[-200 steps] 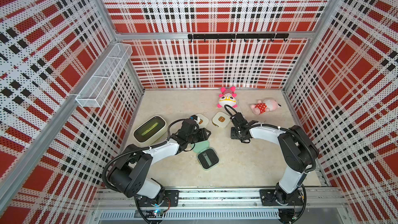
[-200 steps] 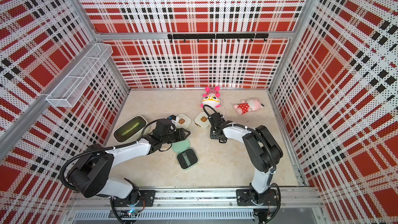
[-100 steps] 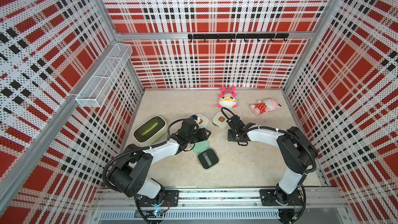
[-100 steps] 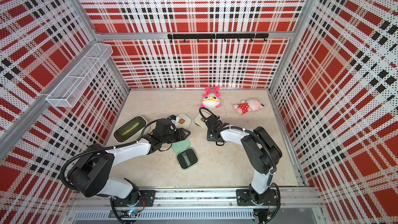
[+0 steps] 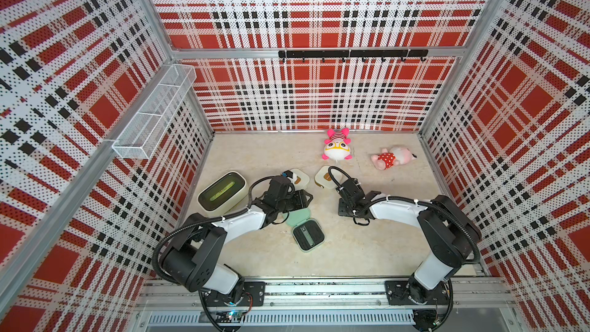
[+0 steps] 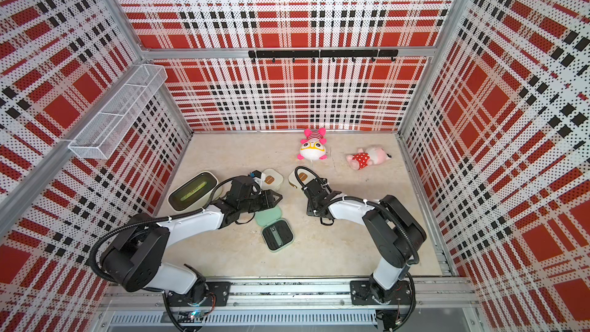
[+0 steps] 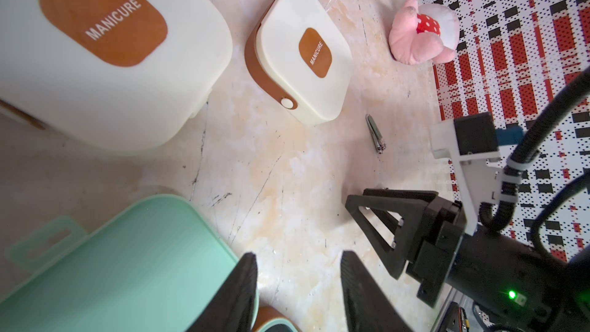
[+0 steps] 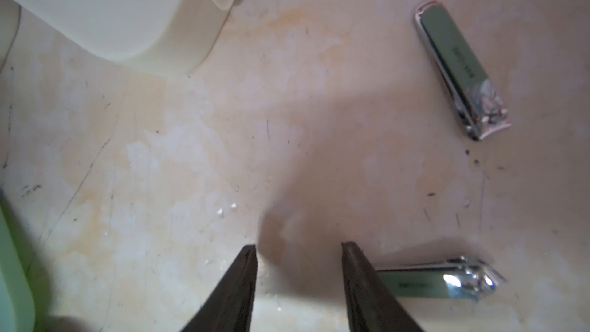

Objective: Organize nail clipper sets
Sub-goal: Adjust the nail clipper at the center of the board, then pick up the nail clipper from the center of the board.

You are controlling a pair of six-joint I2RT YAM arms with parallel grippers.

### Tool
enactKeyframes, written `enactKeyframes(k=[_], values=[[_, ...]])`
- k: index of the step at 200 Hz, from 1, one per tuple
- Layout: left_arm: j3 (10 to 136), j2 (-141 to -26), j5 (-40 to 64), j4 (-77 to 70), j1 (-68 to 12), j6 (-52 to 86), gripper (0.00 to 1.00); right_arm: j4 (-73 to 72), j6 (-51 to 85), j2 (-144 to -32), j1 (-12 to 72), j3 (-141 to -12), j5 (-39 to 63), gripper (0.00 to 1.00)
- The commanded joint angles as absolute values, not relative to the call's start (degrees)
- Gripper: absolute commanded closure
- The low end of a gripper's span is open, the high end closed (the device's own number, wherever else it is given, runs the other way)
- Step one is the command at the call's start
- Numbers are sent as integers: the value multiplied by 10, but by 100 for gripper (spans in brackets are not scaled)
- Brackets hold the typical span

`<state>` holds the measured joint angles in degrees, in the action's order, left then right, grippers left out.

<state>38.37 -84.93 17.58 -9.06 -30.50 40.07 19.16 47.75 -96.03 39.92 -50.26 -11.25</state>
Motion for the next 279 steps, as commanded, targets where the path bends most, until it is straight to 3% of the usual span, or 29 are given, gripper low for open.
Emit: enactKeyframes(k=[1, 74, 148, 221, 279], values=[[386, -853, 180, -106, -302, 401, 52, 229, 508, -944, 406, -474, -113, 51], [385, -856, 180, -110, -304, 402, 52, 247, 533, -891, 406, -426, -132, 49], [385, -860, 180, -112, -302, 400, 52, 318, 499, -842, 400, -476, -177, 50], [377, -867, 183, -117, -295, 401, 53, 306, 437, -877, 317, -492, -155, 56], [370, -869, 184, -121, -292, 403, 53, 291, 416, -929, 300, -513, -143, 58]])
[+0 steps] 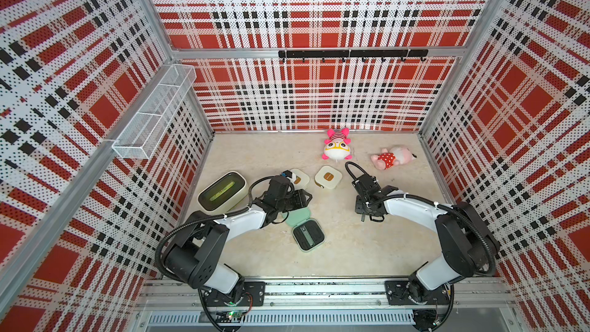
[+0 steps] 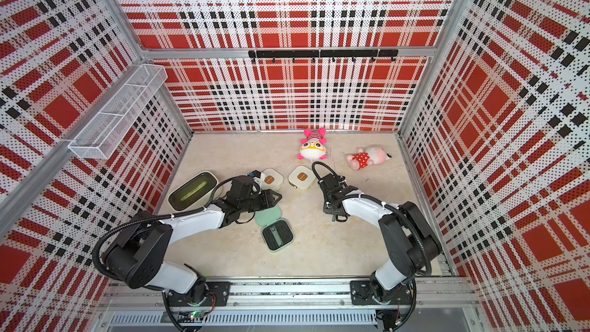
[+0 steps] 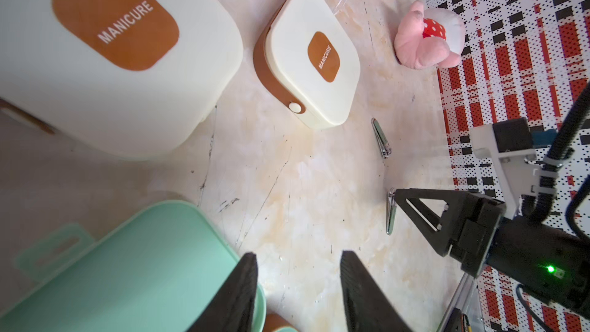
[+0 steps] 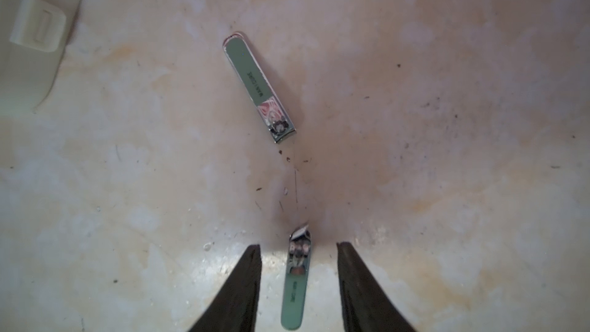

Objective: Organize nail clipper sets
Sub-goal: Pick up the nail clipper from the center of the board.

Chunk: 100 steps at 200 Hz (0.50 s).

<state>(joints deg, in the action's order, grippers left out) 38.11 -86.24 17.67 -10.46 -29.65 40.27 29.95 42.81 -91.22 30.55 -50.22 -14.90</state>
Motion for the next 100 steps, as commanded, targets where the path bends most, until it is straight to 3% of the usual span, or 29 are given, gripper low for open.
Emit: enactKeyframes(k=[1, 100], values=[[370, -869, 184, -122, -292, 403, 53, 291, 416, -929, 300, -513, -143, 58], [370, -880, 185, -122, -288, 403, 53, 268, 420, -949, 296, -494, -129, 70]])
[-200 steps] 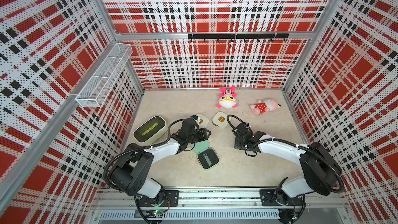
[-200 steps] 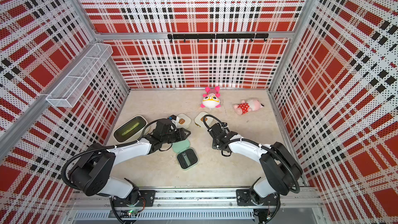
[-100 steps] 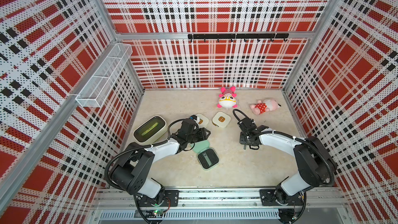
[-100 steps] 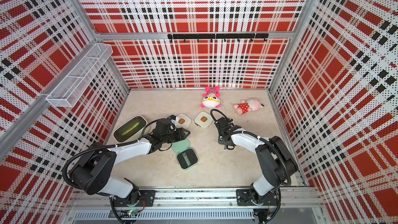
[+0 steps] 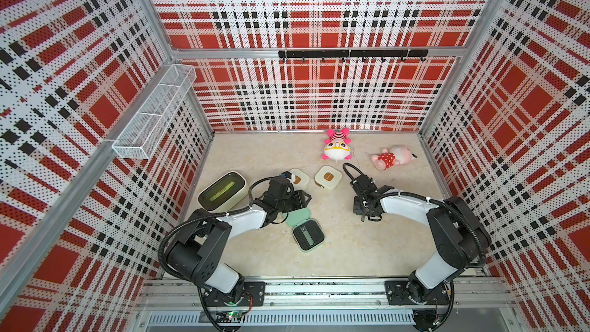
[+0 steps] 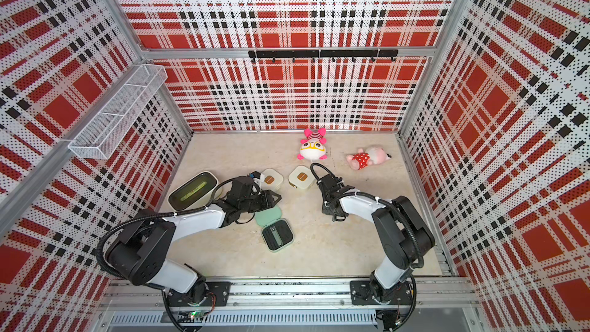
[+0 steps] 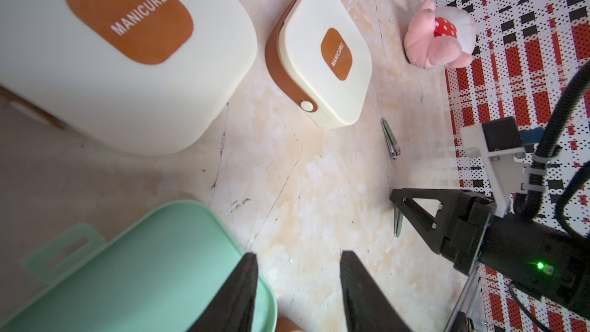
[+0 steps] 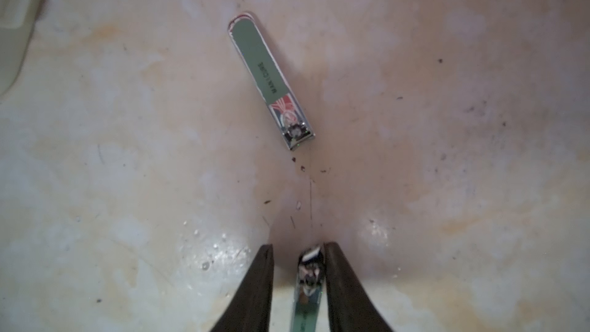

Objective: Organize nail clipper sets
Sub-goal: Pick up the nail clipper from the center of the board.

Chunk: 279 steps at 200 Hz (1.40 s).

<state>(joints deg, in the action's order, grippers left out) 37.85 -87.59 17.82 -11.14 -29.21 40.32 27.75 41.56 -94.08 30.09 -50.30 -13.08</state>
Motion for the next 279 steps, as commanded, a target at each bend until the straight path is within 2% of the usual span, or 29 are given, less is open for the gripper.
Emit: enactKeyframes(k=[1, 67, 183, 279], values=[[371, -880, 185, -122, -288, 403, 53, 267, 419, -949, 296, -494, -129, 70], [371, -881, 184, -123, -289, 403, 53, 265, 422, -950, 295, -484, -128, 74], [366, -895, 178, -122, -282, 401, 54, 240, 412, -923, 299, -471, -86, 91], [353, -916, 168, -105, -254, 396, 56, 202, 365, -911, 484, -544, -130, 93]])
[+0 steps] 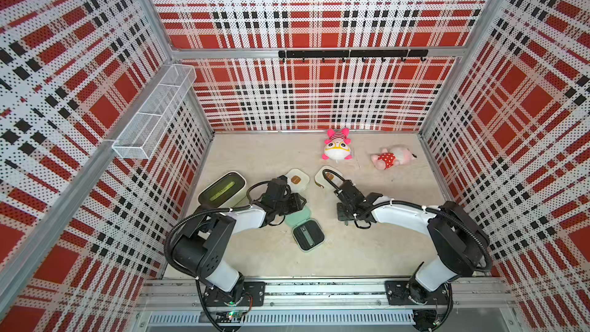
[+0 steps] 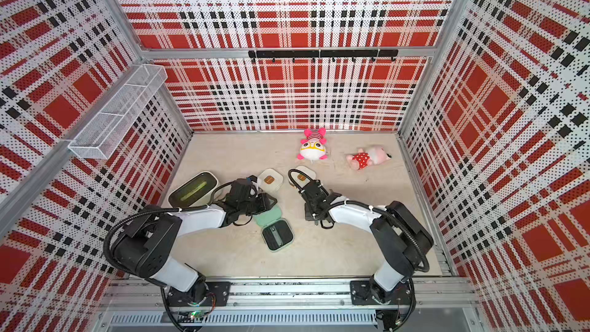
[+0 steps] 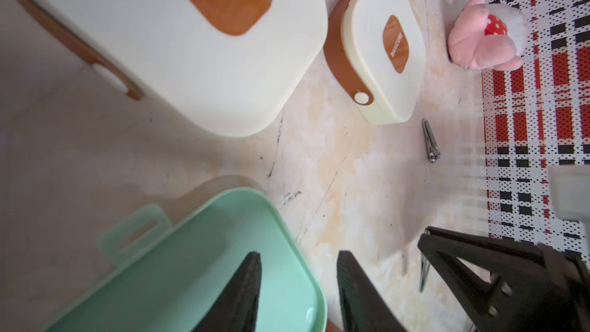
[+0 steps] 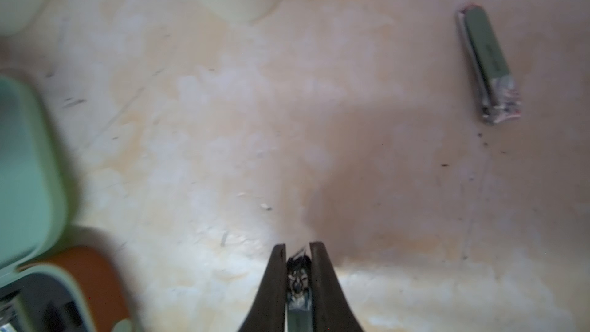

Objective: Organize nail clipper sets
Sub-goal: Pick up the nail clipper from the center of the board, then place the nail clipper in the storage box.

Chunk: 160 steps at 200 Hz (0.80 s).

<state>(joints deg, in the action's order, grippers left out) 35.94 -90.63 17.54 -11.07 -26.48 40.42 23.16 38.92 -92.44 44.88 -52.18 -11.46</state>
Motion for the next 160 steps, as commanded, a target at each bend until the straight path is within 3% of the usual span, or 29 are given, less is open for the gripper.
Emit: enactKeyframes(k=[1, 64, 160], values=[[353, -915, 168, -105, -254, 396, 56, 201, 364, -911, 486, -544, -130, 93], [341, -919, 157, -97, -237, 394, 57, 139, 300, -941, 570, -566, -121, 94], [330, -931, 156, -100, -226, 389, 58, 102, 284, -988, 613, -575, -88, 94]])
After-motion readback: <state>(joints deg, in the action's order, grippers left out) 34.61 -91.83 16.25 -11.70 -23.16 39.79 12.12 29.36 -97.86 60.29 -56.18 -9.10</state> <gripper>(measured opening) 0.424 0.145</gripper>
